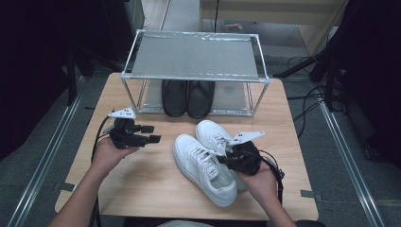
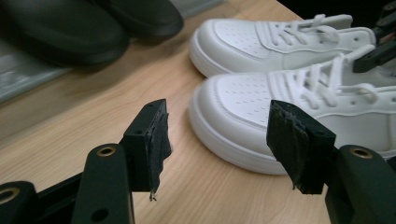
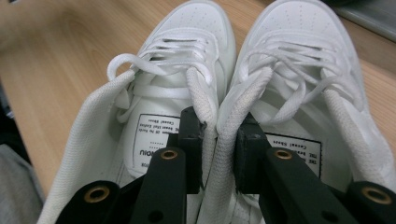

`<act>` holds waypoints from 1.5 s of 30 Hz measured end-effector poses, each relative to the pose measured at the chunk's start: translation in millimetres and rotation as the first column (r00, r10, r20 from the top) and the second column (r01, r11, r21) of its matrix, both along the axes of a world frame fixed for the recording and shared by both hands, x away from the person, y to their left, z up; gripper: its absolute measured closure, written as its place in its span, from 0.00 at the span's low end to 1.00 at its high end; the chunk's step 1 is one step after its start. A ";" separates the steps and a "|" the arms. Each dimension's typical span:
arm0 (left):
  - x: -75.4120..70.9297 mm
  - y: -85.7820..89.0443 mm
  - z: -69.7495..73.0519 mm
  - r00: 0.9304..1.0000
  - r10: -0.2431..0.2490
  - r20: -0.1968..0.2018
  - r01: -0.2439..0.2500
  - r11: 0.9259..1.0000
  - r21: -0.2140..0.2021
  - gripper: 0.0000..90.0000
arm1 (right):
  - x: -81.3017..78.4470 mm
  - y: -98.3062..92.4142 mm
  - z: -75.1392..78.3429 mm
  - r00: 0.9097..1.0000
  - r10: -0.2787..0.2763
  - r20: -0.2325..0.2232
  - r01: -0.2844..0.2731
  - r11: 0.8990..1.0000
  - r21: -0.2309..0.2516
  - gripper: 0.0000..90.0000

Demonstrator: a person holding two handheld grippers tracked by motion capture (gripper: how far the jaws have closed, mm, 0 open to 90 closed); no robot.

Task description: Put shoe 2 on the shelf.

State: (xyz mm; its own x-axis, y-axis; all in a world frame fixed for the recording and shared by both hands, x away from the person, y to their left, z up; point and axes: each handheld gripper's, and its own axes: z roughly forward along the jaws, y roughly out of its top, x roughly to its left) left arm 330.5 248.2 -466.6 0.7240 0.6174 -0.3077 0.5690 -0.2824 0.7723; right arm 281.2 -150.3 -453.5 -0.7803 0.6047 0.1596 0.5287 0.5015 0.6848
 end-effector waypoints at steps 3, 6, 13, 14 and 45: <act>-0.9 12.6 -0.7 0.999 0.040 -0.001 -0.040 0.999 0.009 0.44 | 5.4 -1.8 4.8 0.999 0.049 -0.001 -0.049 0.999 0.011 0.87; -4.6 20.9 -2.1 0.997 0.071 0.004 -0.072 0.997 0.035 0.44 | 15.0 -0.7 11.1 0.995 0.101 0.009 -0.101 0.994 0.030 0.87; -14.5 39.8 -1.5 0.991 0.136 0.017 -0.137 0.990 0.029 0.45 | 46.9 15.3 41.0 0.968 0.250 -0.006 -0.250 0.968 0.011 0.87; -15.5 41.3 -2.5 0.989 0.145 0.016 -0.146 0.989 0.036 0.45 | 50.5 18.3 46.1 0.963 0.269 -0.006 -0.269 0.963 0.005 0.87; -13.5 66.8 -8.2 0.982 0.188 0.022 -0.189 0.982 0.023 0.45 | 129.8 64.0 221.0 0.972 0.181 0.147 -0.193 0.979 0.066 0.88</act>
State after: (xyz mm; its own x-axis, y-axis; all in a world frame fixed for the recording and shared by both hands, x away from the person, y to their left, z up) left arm 317.0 315.1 -474.8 0.5999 0.7506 -0.2771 0.5984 -0.1909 0.7781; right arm 411.0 -86.3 -232.5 -0.8963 0.4356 0.0829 0.3272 0.5233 0.7868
